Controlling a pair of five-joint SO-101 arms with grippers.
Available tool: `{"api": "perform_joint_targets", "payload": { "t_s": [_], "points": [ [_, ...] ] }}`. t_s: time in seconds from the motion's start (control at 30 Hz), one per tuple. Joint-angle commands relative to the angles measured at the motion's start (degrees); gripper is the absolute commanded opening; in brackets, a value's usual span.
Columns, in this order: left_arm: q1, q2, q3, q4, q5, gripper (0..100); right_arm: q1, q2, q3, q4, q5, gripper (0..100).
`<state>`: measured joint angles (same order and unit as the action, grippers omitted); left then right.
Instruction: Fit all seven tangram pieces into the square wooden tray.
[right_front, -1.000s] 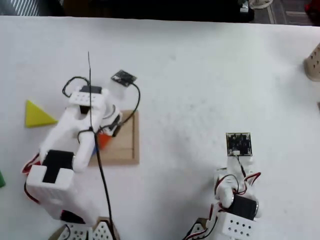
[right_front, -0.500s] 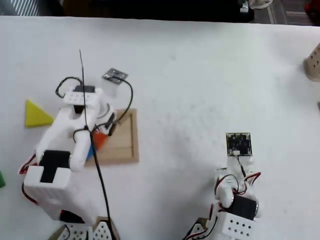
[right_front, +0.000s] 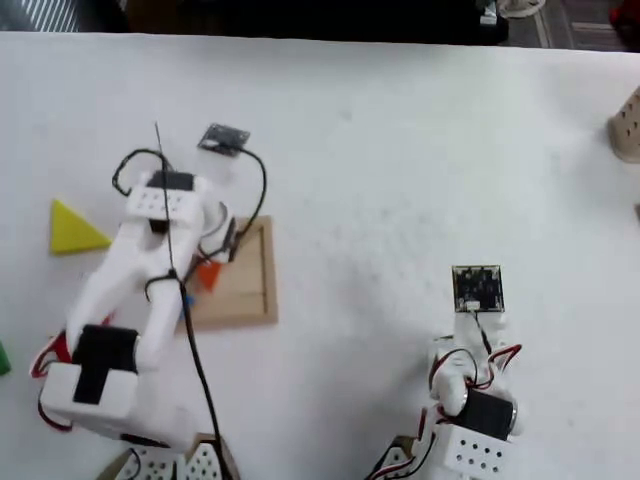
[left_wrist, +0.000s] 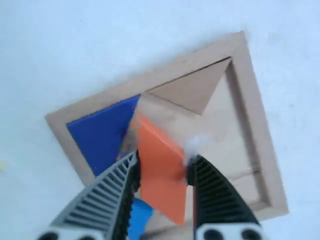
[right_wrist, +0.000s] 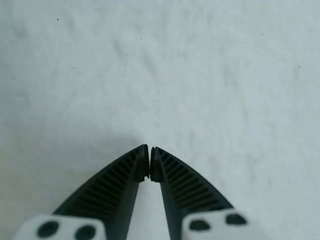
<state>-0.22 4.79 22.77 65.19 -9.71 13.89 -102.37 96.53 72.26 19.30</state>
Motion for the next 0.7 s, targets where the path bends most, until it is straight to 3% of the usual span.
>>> {"api": "perform_joint_targets", "payload": {
  "t_s": [0.0, 0.17, 0.4, 0.67],
  "points": [
    [4.2, -7.8, 4.1, 0.2, 14.6, 2, 0.0, -0.7, 0.4, 0.3, 0.5, 1.7],
    [5.5, -9.9, 7.7, 0.2, 21.5, 2, 0.0, -0.7, 0.4, 0.3, 0.5, 1.7],
    [1.3, -10.2, 7.5, 0.2, 41.0, 2, 0.1, -0.7, 0.4, 0.3, 0.5, 1.7],
    [3.1, -9.8, 7.7, -0.5, 44.8, 2, 0.2, -0.7, 0.4, 0.3, 0.5, 1.7]
  ]
}}
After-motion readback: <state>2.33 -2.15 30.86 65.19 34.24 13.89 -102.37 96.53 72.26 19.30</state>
